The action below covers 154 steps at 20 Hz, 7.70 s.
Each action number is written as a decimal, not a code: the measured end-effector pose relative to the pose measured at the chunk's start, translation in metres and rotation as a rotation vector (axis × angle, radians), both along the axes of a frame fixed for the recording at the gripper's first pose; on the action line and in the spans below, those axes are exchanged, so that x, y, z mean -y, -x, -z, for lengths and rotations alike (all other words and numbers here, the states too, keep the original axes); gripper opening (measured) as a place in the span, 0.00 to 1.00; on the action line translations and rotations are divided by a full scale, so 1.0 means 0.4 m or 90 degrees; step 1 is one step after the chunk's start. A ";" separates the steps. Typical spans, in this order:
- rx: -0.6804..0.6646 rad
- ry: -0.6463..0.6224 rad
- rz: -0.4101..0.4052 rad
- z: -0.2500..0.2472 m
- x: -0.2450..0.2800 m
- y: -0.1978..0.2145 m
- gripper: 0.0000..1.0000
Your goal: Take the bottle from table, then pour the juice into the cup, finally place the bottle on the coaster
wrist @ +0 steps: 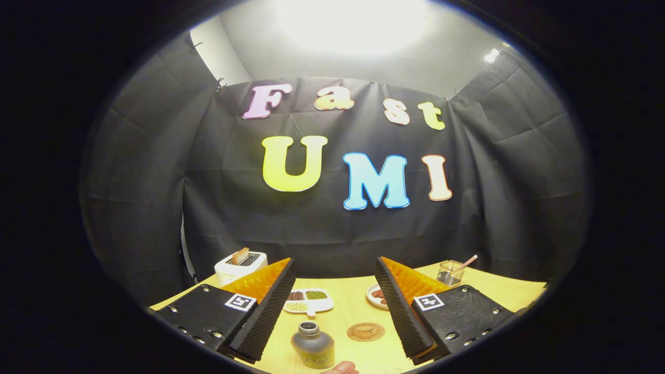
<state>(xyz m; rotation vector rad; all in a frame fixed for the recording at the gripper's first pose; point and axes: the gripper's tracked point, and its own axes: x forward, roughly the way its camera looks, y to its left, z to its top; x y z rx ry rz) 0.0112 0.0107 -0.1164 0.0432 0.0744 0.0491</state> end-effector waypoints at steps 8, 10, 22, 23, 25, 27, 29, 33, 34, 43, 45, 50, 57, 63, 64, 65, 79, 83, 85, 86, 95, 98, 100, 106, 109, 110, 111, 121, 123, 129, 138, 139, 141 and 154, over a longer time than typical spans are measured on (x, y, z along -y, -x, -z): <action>-0.016 0.001 -0.059 0.198 -0.058 -0.005 0.95; -0.029 0.008 -0.071 0.246 -0.077 -0.014 0.95; -0.077 0.022 -0.075 0.421 -0.088 -0.030 0.95; -0.080 0.022 -0.076 0.426 -0.089 -0.031 0.95; -0.077 0.024 -0.075 0.431 -0.090 -0.033 0.95; -0.071 0.029 -0.071 0.432 -0.091 -0.035 0.89; -0.068 0.026 -0.069 0.432 -0.087 -0.033 0.82; -0.074 0.021 -0.069 0.428 -0.075 -0.028 0.78; -0.072 0.020 -0.063 0.422 -0.068 -0.027 0.78; -0.065 -0.066 -0.031 0.323 -0.011 -0.066 0.78; -0.067 -0.089 -0.022 0.312 0.007 -0.080 0.78; -0.082 -0.176 -0.027 0.302 0.030 -0.111 0.78; -0.097 -0.324 -0.021 0.299 0.087 -0.139 0.77; -0.094 -0.474 -0.023 0.289 0.119 -0.157 0.77; -0.093 -0.507 -0.022 0.286 0.126 -0.157 0.77; -0.094 -0.537 -0.020 0.291 0.131 -0.157 0.77; -0.061 -0.825 0.009 0.286 0.185 -0.185 0.76; -0.052 -0.903 0.025 0.287 0.197 -0.197 0.77; -0.049 -0.940 0.036 0.297 0.202 -0.196 0.76; -0.047 -0.955 0.037 0.298 0.202 -0.199 0.76; -0.022 -1.077 0.056 0.316 0.216 -0.216 0.76; -0.010 -1.095 0.058 0.307 0.222 -0.217 0.76; -0.004 -1.114 0.059 0.305 0.223 -0.214 0.76; -0.003 -1.120 0.058 0.300 0.218 -0.220 0.76; -0.003 -1.129 0.056 0.298 0.214 -0.223 0.76; -0.001 -1.133 0.057 0.297 0.216 -0.225 0.76; 0.002 -1.138 0.060 0.296 0.217 -0.225 0.76; 0.018 -1.174 0.064 0.286 0.217 -0.228 0.76; 0.022 -1.181 0.065 0.286 0.220 -0.228 0.76; 0.034 -1.203 0.066 0.271 0.221 -0.231 0.76; 0.051 -1.227 0.076 0.257 0.237 -0.233 0.76; 0.053 -1.235 0.079 0.257 0.243 -0.233 0.76; 0.057 -1.247 0.084 0.256 0.244 -0.233 0.76; 0.087 -1.319 0.116 0.223 0.269 -0.248 0.76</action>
